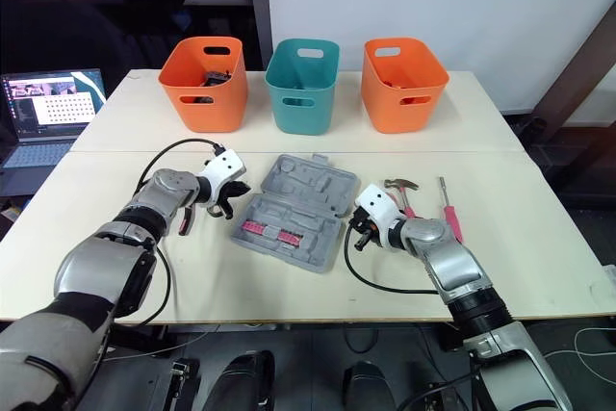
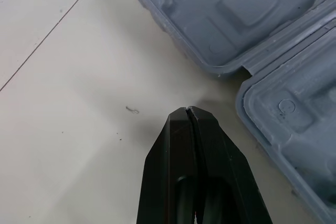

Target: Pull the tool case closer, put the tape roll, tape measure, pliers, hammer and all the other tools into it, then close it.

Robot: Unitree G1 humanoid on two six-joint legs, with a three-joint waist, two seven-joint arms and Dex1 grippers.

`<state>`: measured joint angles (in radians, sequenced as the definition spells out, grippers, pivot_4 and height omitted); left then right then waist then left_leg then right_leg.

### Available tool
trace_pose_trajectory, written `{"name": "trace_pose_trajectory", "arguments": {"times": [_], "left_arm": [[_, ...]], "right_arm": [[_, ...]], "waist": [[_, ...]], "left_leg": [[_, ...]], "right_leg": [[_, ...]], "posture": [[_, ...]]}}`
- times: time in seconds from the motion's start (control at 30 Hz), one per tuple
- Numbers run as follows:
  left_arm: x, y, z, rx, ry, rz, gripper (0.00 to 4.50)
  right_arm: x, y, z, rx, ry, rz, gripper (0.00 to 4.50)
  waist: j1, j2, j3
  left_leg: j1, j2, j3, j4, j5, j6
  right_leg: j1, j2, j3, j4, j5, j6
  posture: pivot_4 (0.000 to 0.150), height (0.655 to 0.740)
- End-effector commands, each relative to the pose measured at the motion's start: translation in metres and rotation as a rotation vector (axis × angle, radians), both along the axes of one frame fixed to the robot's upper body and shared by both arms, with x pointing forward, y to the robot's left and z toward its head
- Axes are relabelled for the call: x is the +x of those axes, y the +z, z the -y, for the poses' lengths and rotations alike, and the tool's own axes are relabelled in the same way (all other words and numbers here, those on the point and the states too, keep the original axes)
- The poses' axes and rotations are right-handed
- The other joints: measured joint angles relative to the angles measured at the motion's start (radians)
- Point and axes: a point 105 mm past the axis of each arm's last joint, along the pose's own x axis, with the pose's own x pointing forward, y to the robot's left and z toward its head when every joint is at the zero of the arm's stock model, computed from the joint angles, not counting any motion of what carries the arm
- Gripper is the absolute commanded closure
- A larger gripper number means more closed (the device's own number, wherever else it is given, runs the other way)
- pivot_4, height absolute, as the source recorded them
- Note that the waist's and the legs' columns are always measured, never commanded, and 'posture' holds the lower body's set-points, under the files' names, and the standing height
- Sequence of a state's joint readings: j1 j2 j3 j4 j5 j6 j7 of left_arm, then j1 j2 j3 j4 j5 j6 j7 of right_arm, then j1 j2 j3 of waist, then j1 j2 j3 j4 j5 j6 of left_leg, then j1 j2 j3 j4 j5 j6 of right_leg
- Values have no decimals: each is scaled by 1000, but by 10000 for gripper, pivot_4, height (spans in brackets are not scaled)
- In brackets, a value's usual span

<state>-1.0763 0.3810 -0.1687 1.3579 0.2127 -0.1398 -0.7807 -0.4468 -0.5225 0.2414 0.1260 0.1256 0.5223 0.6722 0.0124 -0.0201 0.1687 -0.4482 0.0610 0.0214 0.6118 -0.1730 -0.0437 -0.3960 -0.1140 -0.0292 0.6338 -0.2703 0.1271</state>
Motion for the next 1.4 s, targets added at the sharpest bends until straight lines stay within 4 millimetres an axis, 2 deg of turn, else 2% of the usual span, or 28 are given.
{"name": "trace_pose_trajectory", "arguments": {"times": [0.03,0.37,0.5,0.63,0.83,0.97,1.4], "left_arm": [[5,10,12,-18,-20,33,45000],[1,3,32,-21,-77,26,45000],[-6,-4,36,-74,-105,-38,45000],[-22,-15,43,-105,-197,-156,45000],[-43,-33,37,-103,-292,-269,45000],[-50,-39,29,-111,-304,-295,45000],[-82,-56,22,-207,-404,-417,45000]], "right_arm": [[7,6,-3,17,-8,38,44411],[15,-4,-9,13,24,27,44411],[18,-7,-11,1,47,27,44411],[20,-6,-14,-8,76,29,44411],[16,-4,-14,-2,107,24,44411],[12,-2,-15,-1,127,18,44411],[-20,-6,-27,22,214,-30,44411]], "waist": [[0,0,0],[1,0,0],[0,0,0],[-1,0,0],[-2,1,-1],[-3,1,-1],[-11,2,-1]], "left_leg": [[0,0,0,0,0,0],[0,0,0,0,0,0],[1,0,0,0,0,0],[1,0,0,0,0,0],[3,0,0,-1,0,0],[4,0,0,-1,0,0],[5,0,0,-1,0,0]], "right_leg": [[0,0,0,0,0,0],[1,0,0,0,0,0],[1,0,0,0,0,0],[1,0,0,0,0,0],[3,0,0,0,0,0],[4,0,0,0,0,0],[4,0,0,1,0,0]], "posture": [[1500,7400],[1500,7400],[1500,7400],[1500,7400],[1500,7400],[1500,7400],[1500,7400]]}}
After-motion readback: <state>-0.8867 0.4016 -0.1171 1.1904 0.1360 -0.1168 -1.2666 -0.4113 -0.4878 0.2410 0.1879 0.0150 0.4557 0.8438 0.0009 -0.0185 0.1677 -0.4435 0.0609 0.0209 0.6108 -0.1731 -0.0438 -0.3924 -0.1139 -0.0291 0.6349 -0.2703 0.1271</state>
